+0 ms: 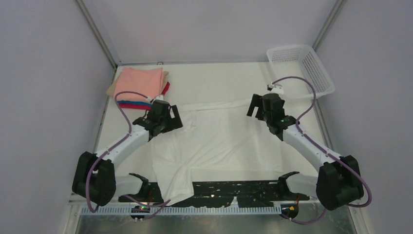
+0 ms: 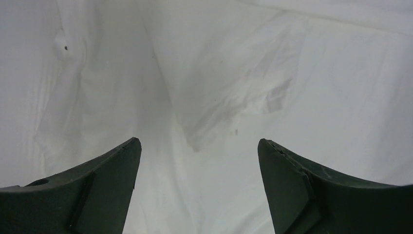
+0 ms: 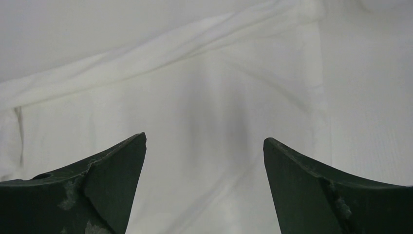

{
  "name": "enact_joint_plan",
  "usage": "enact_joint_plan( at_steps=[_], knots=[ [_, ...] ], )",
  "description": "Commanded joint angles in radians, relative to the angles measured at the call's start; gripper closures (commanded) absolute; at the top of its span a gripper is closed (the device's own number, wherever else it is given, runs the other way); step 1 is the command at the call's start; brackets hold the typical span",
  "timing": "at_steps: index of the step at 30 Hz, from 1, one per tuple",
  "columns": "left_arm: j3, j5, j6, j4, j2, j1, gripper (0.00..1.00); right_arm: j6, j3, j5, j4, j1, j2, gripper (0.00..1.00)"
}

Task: Fold and stack the t-shirts
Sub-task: Flatten out the tshirt

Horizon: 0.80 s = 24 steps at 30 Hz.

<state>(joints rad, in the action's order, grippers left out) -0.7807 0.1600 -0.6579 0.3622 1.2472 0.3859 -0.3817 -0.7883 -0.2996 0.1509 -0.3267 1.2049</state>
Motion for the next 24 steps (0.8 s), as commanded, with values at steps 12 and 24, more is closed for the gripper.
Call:
enact_joint_plan(
  at_steps=[12,24],
  knots=[
    [-0.018,-0.126,-0.089,-0.063,0.235,0.013,0.48,-0.094,0.185,0.102,-0.012,-0.066,0.058,0.05],
    [-0.040,-0.102,-0.096,-0.060,0.269,0.021,0.64,-0.084,0.221,0.093,-0.016,-0.066,0.085,0.05]
  ],
)
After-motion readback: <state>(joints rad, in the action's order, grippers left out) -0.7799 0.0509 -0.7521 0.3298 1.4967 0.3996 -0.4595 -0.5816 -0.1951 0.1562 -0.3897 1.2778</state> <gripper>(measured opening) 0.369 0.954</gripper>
